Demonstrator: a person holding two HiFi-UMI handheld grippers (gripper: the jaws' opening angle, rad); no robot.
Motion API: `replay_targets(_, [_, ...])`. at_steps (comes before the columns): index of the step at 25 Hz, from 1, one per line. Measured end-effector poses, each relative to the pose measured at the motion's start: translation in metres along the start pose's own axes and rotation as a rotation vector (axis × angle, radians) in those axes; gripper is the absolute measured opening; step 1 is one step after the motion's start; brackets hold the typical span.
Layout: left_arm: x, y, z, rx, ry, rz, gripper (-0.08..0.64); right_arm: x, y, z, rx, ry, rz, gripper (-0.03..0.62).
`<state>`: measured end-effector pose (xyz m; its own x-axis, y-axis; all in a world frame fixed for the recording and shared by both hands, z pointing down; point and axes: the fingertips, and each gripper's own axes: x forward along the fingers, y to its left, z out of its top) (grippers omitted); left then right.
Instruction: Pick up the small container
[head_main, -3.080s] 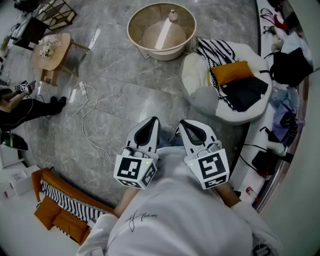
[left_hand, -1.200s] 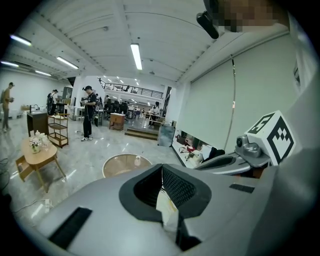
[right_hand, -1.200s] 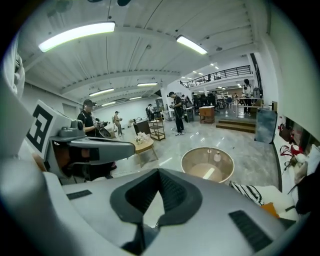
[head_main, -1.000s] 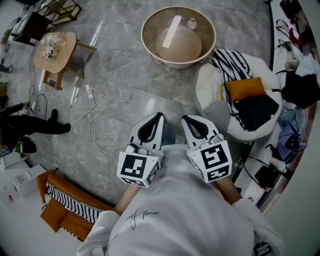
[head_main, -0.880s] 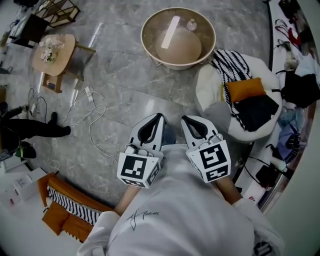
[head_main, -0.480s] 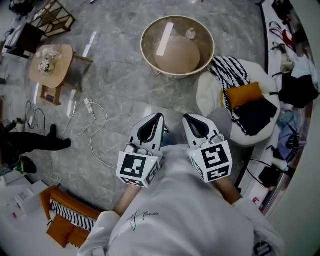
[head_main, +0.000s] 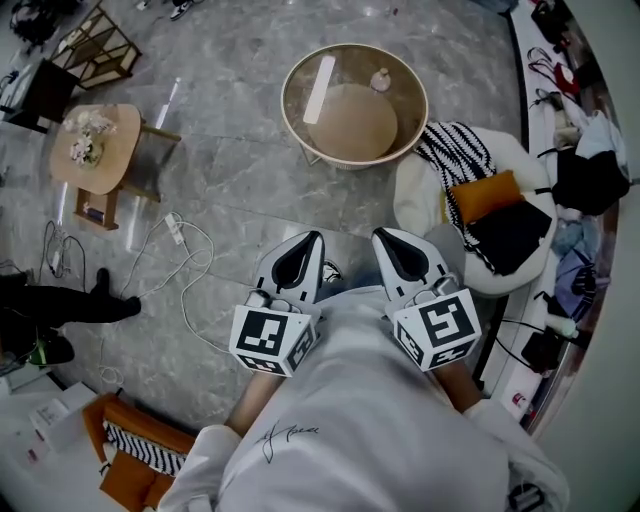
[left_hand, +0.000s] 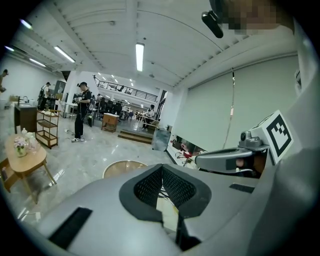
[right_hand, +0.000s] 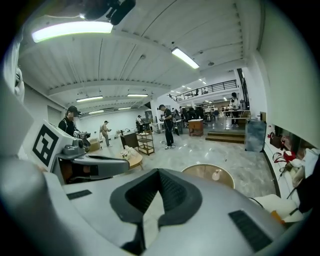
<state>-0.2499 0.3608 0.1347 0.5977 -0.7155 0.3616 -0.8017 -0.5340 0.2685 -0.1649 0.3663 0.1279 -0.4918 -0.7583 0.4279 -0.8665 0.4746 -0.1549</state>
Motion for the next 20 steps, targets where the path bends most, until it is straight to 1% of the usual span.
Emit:
replay_targets(3, [-0.002, 0.008, -0.002, -0.001, 0.005, 0.009, 0.018, 0.002, -0.008, -0.003, -0.003, 0.023, -0.035, 0.017])
replay_targets(7, [0.003, 0.013, -0.001, 0.003, 0.015, 0.008, 0.018, 0.007, -0.019, -0.005, 0.02, 0.04, -0.07, 0.015])
replay_targets(11, [0.015, 0.012, 0.0, 0.014, 0.027, 0.003, 0.018, 0.018, -0.021, -0.004, 0.011, 0.046, -0.055, 0.017])
replay_targets(13, [0.023, 0.015, 0.005, 0.019, 0.027, 0.018, 0.018, 0.025, -0.026, -0.001, 0.008, 0.045, -0.048, 0.016])
replay_targets(15, [0.034, 0.018, 0.011, 0.034, 0.03, 0.029, 0.018, 0.032, -0.035, 0.003, 0.013, 0.041, -0.049, 0.016])
replay_targets(18, [0.051, 0.019, 0.018, 0.049, 0.046, 0.017, 0.018, 0.042, -0.051, 0.01, 0.028, 0.038, -0.059, 0.016])
replay_targets(20, [0.064, 0.021, 0.024, 0.052, 0.056, 0.005, 0.018, 0.048, -0.064, 0.015, 0.056, 0.028, -0.063, 0.015])
